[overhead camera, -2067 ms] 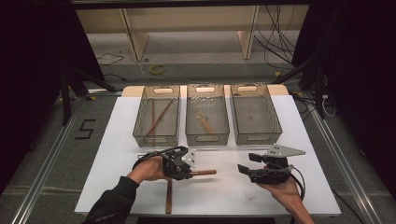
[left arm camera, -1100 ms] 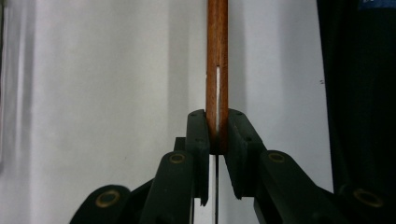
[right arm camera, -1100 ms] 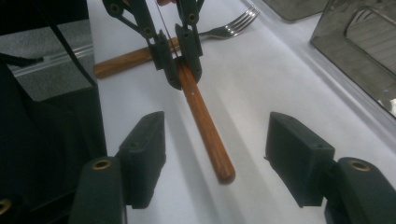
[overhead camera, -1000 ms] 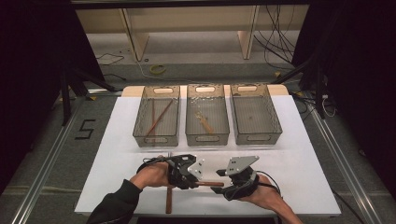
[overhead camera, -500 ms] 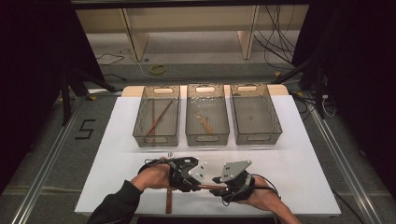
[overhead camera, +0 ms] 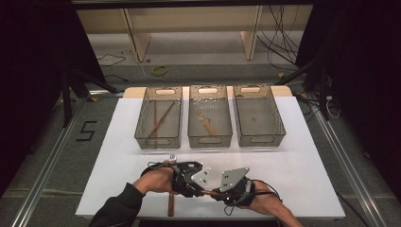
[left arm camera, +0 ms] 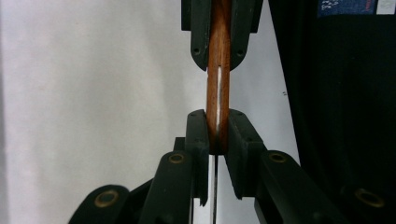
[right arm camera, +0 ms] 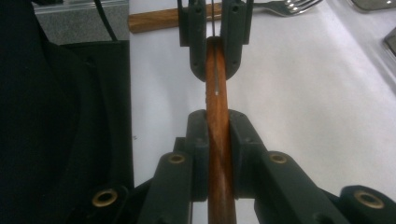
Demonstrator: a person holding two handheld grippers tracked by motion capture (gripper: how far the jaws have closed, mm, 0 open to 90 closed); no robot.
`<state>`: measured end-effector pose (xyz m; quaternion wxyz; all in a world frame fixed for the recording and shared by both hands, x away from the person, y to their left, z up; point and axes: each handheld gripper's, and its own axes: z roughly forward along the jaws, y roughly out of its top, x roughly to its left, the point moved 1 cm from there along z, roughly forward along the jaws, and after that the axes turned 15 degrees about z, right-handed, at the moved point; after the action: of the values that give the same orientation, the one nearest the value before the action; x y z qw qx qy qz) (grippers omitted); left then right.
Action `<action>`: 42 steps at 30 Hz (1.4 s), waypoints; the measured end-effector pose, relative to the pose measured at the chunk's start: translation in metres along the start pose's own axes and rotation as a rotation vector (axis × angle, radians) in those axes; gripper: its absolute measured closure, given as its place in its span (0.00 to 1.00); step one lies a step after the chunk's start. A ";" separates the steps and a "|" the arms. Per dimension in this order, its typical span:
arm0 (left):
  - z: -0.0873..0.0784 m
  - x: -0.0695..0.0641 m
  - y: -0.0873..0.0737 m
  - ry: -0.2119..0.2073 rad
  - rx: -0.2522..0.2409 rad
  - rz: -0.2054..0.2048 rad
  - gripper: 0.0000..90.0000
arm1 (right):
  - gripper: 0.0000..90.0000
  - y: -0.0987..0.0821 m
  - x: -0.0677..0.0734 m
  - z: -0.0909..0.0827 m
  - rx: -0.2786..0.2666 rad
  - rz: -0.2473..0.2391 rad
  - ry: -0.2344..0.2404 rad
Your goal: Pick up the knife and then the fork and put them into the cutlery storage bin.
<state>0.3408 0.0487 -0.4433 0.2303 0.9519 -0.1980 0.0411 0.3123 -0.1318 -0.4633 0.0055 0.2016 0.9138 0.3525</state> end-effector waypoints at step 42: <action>-0.053 0.011 -0.026 0.385 -0.249 -0.252 0.33 | 0.91 -0.004 -0.040 -0.050 -0.169 0.185 -0.213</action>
<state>0.3620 0.0902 -0.4057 0.3825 0.9080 -0.0339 0.1676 0.3396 -0.1813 -0.4329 0.0867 0.3200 0.8526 0.4040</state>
